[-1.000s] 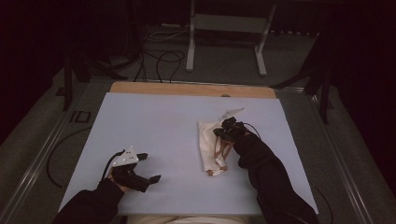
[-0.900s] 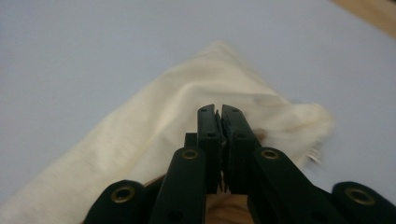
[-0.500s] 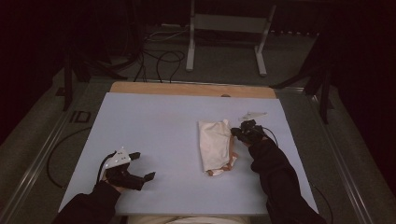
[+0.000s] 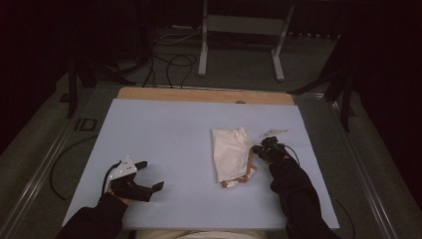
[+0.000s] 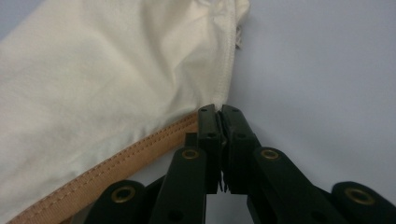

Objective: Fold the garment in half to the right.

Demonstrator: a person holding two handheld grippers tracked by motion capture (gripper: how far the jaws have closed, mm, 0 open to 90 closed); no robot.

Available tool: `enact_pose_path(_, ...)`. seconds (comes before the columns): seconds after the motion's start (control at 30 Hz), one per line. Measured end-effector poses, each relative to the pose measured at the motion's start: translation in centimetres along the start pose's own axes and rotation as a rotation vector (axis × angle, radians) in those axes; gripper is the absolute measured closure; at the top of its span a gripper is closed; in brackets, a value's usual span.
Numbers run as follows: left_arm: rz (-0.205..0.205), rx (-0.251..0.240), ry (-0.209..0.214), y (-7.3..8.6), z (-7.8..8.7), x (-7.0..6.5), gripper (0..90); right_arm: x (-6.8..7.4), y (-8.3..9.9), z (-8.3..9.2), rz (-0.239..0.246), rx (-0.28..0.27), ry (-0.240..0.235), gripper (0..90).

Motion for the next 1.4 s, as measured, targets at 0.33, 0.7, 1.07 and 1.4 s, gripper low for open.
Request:
enact_pose_path(0.33, -0.009, -0.004, -0.004, 0.0, 0.0, -0.1, 0.3, -0.3, 0.2, 0.0, -0.03, 0.014, -0.01, 70.6)
enact_pose_path(0.7, -0.059, -0.018, -0.021, -0.3, -0.3, -0.4, 0.3, 0.1, -6.1, 2.1, -0.027, -0.084, -0.047, 57.7)
enact_pose_path(1.07, -0.061, -0.015, -0.009, 0.1, -0.4, -0.5, 0.3, 1.0, -9.0, -3.4, -0.043, 0.022, -0.097, 57.6)
enact_pose_path(1.4, -0.057, -0.013, -0.001, 0.2, -0.5, -0.5, 0.3, 0.4, -8.2, -6.1, -0.037, 0.092, -0.034, 87.9)
Point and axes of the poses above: each handheld gripper's, and its own axes: z roughly backward along the jaws, y roughly out of its underside, x roughly to its left, the point moved 9 cm from there along -z, roughly forward along the jaws, and after that the axes turned 13 degrees about -z, right-handed, at the moved point
